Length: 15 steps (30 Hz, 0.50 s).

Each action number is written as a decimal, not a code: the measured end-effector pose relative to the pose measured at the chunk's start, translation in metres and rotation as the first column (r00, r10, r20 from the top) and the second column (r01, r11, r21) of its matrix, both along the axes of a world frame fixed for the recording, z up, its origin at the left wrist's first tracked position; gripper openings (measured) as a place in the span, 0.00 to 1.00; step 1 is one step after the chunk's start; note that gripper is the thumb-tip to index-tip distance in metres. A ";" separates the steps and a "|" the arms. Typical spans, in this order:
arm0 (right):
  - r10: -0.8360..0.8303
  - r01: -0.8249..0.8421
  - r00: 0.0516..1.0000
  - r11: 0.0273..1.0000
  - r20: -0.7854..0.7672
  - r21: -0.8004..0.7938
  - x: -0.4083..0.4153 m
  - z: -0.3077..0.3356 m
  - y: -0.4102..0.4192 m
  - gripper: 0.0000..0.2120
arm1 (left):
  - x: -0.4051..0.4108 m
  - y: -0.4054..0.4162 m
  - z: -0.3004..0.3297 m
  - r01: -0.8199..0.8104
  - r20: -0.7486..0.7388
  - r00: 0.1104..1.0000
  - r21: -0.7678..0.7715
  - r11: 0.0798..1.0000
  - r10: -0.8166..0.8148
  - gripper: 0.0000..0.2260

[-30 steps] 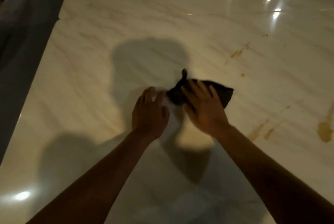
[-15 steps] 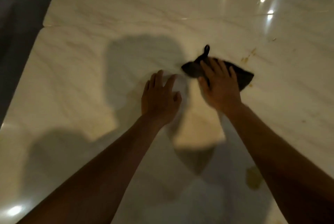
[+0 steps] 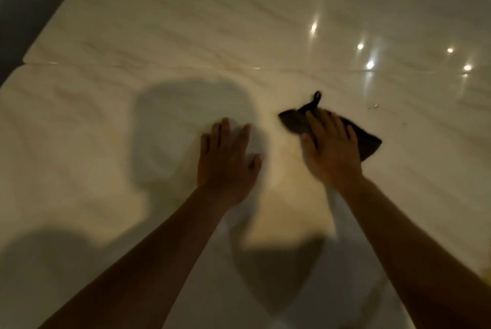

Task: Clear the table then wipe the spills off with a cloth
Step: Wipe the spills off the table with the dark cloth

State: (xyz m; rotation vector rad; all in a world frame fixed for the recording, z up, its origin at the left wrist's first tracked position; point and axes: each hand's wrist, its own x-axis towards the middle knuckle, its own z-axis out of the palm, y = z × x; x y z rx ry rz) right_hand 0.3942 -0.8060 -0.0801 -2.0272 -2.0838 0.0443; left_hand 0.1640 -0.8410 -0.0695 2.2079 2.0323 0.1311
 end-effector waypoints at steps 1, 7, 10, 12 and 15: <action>0.065 -0.065 0.998 0.998 0.006 0.009 0.000 0.000 -0.017 0.27 | 0.007 0.007 0.000 -0.007 -0.001 1.000 0.007 1.000 0.007 0.36; 0.208 -0.209 0.977 0.978 0.037 0.015 0.054 0.002 0.019 0.27 | 0.044 0.046 -0.001 -0.019 -0.011 1.000 0.016 1.000 0.019 0.31; 0.055 -0.055 0.998 0.999 0.018 -0.001 0.086 -0.001 0.095 0.29 | 0.070 0.068 -0.002 -0.014 -0.002 1.000 -0.002 1.000 0.014 0.30; -0.015 0.015 1.000 1.000 0.007 -0.019 0.090 -0.002 0.121 0.29 | 0.086 0.082 0.000 -0.021 0.011 1.000 -0.004 1.000 0.021 0.31; -0.018 0.018 1.000 1.000 -0.006 0.020 0.076 -0.002 0.104 0.29 | 0.106 0.096 0.001 -0.057 0.028 0.998 -0.018 0.998 0.057 0.31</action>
